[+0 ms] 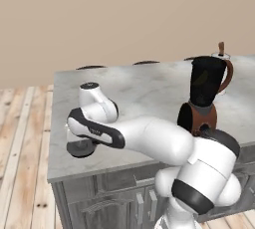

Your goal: Grab the onion and lemon wedge from the fridge, place them in the blender, close the lid, and turn on the blender to create a marinade.

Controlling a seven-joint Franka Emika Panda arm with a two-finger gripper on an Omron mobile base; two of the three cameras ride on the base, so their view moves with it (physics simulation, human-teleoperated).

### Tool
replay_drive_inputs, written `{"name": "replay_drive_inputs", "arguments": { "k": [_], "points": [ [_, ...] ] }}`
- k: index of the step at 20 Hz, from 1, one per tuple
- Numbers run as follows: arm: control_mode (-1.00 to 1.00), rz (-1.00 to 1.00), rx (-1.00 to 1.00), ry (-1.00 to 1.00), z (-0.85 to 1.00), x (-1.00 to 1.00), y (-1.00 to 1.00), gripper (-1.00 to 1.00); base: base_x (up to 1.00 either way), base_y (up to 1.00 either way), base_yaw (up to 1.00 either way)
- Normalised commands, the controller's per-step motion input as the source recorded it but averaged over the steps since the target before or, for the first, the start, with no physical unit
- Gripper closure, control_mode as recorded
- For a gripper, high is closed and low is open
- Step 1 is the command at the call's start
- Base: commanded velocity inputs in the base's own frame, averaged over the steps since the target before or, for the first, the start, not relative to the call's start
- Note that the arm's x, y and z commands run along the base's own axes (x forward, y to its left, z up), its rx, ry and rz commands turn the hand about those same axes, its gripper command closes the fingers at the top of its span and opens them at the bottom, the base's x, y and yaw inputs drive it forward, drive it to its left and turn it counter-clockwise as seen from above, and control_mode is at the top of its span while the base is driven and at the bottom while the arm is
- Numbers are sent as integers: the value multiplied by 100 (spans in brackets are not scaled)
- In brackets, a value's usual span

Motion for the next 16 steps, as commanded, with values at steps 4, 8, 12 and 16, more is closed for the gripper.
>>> {"name": "replay_drive_inputs", "arguments": {
  "k": [4,8,12,16],
  "points": [
    [-100,0,-2,1,-17,38,1,-100,0,0,0],
    [-100,-1,-3,0,-27,37,0,-100,0,0,0],
    [-100,0,0,0,-27,23,2,-100,0,0,0],
    [-100,0,0,0,-27,17,11,-100,0,0,0]
  ]
}}
